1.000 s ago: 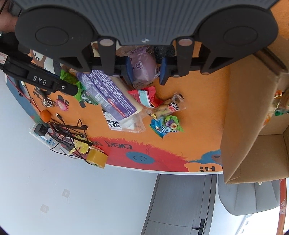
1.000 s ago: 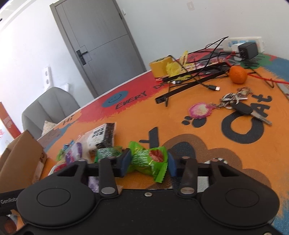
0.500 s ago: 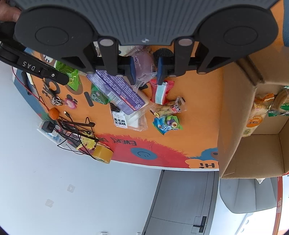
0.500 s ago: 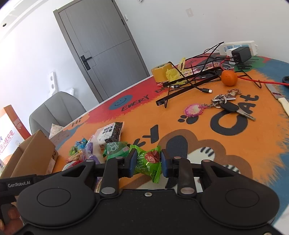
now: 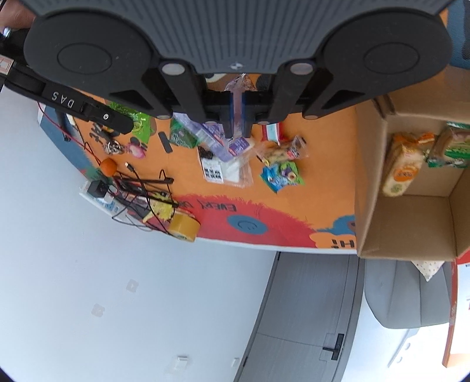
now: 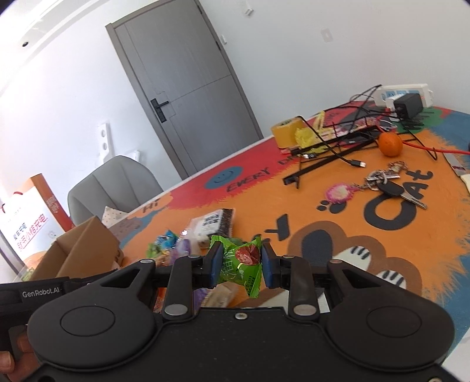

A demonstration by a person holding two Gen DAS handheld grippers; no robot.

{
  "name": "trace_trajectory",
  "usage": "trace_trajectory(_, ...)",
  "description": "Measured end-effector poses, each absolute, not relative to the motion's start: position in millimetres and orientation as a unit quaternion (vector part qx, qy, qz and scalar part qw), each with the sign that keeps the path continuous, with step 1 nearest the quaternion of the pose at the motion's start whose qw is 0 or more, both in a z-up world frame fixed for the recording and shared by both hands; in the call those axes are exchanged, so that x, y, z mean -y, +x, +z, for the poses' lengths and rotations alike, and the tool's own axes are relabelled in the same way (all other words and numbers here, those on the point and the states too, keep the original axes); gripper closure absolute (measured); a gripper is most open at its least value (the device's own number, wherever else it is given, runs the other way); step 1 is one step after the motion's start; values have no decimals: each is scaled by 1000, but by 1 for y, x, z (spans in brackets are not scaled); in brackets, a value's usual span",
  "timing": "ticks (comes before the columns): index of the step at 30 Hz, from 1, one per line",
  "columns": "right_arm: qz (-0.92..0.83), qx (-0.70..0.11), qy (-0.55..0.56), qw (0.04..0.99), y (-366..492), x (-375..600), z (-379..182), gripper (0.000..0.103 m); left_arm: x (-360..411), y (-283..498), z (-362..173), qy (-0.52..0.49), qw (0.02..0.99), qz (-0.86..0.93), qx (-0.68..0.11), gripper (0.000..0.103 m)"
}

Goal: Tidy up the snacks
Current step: 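Lift both held packets and carry them over the cardboard box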

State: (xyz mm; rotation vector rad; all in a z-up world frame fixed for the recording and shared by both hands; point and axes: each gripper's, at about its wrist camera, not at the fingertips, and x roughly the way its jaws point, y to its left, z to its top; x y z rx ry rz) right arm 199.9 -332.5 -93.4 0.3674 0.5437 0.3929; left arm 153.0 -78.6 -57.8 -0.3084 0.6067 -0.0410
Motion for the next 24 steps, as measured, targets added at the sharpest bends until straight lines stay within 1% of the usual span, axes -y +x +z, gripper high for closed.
trace_trajectory(15, 239, -233, 166, 928, 187, 290, -59, 74, 48, 132, -15, -149, 959, 11, -240, 100)
trace_trajectory(24, 268, -211, 166, 926, 184, 260, -41, 74, 27, 124, 1, -148, 965, 26, -217, 100)
